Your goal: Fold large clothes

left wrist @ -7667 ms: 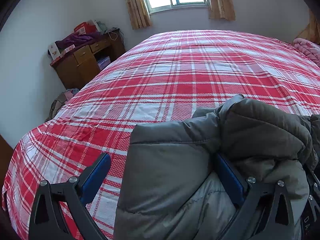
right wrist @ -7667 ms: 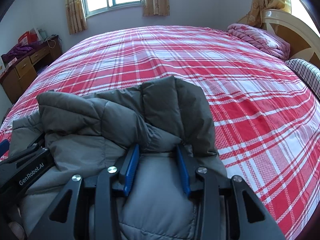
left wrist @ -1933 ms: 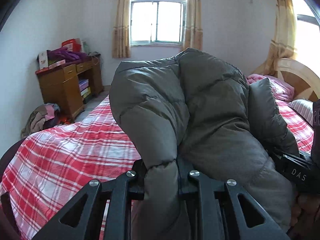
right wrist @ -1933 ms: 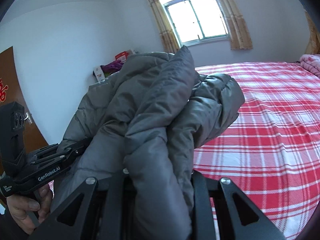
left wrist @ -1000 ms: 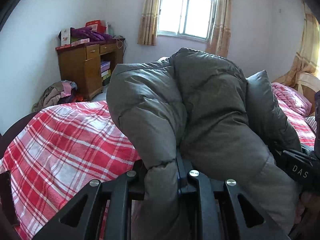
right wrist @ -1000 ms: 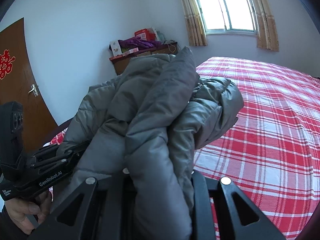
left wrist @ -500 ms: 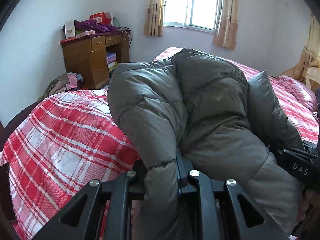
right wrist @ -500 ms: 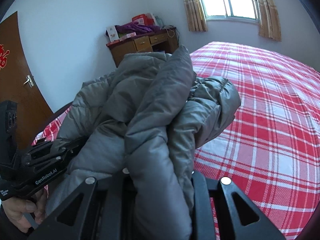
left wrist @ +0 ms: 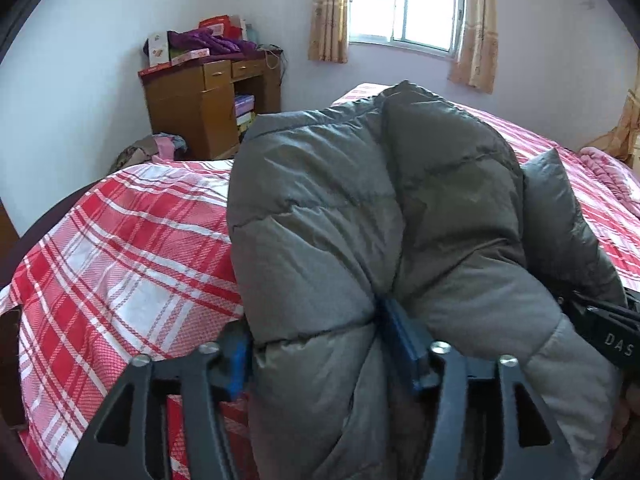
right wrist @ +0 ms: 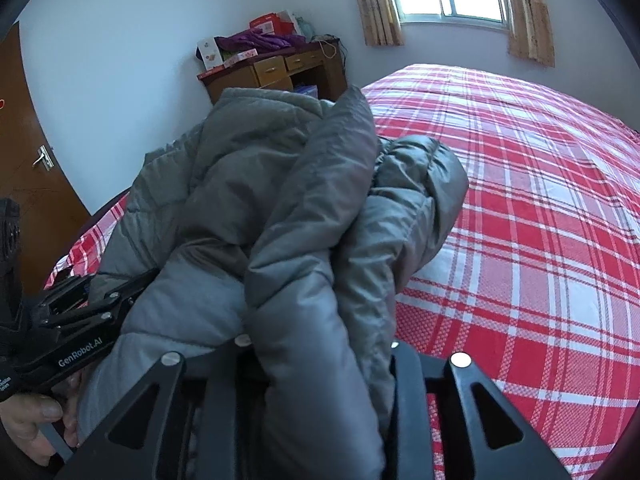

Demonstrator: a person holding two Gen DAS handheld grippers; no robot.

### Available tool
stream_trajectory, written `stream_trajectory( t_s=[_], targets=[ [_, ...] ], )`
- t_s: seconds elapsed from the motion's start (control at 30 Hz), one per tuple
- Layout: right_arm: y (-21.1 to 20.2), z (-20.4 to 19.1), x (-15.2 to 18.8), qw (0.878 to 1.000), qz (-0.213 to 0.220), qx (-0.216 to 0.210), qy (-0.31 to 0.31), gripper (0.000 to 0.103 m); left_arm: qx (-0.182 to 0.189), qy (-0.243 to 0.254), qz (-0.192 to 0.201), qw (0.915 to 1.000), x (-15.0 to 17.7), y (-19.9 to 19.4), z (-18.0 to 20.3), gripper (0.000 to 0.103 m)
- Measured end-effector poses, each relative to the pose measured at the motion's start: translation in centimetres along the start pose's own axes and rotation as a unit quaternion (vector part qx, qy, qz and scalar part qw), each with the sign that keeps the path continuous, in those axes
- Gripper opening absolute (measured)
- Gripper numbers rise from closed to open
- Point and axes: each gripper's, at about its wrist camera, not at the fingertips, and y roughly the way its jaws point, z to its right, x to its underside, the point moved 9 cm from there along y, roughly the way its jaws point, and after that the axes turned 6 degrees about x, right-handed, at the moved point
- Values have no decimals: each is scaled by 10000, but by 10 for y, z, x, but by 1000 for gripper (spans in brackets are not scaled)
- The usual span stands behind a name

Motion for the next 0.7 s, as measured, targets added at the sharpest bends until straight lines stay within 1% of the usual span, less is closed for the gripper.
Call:
stream_trajectory(
  t_s=[0.03, 0.1, 0.13, 0.2, 0.33, 0.6, 0.67, 0.7],
  targets=[
    [2, 2, -1, 10000, -11, 19, 18, 38, -73, -11, 16, 10000, 1, 1, -3, 71],
    [5, 5, 0, 9999, -37, 35, 88, 42, -90, -73, 27, 9999, 1, 2, -6, 78],
    [6, 6, 2, 9999, -47, 29, 124, 43, -87, -121, 24, 9999, 2, 4, -9, 79],
    [8, 8, 5, 9999, -70, 27, 152, 44, -121, -211, 31, 9997, 4, 7, -14, 85],
    [14, 10, 8, 9997, -133, 47, 183, 49, -146, -287, 34, 9995, 7, 11, -17, 88],
    [18, 12, 12, 9995, -190, 58, 225, 52, -171, -325, 32, 9993, 8, 12, -18, 90],
    [17, 12, 10, 9995, -189, 94, 223, 55, -168, -337, -10, 9993, 7, 9, -18, 90],
    [15, 12, 9, 9995, -189, 149, 208, 58, -164, -329, -38, 9993, 6, 8, -18, 90]
  ],
)
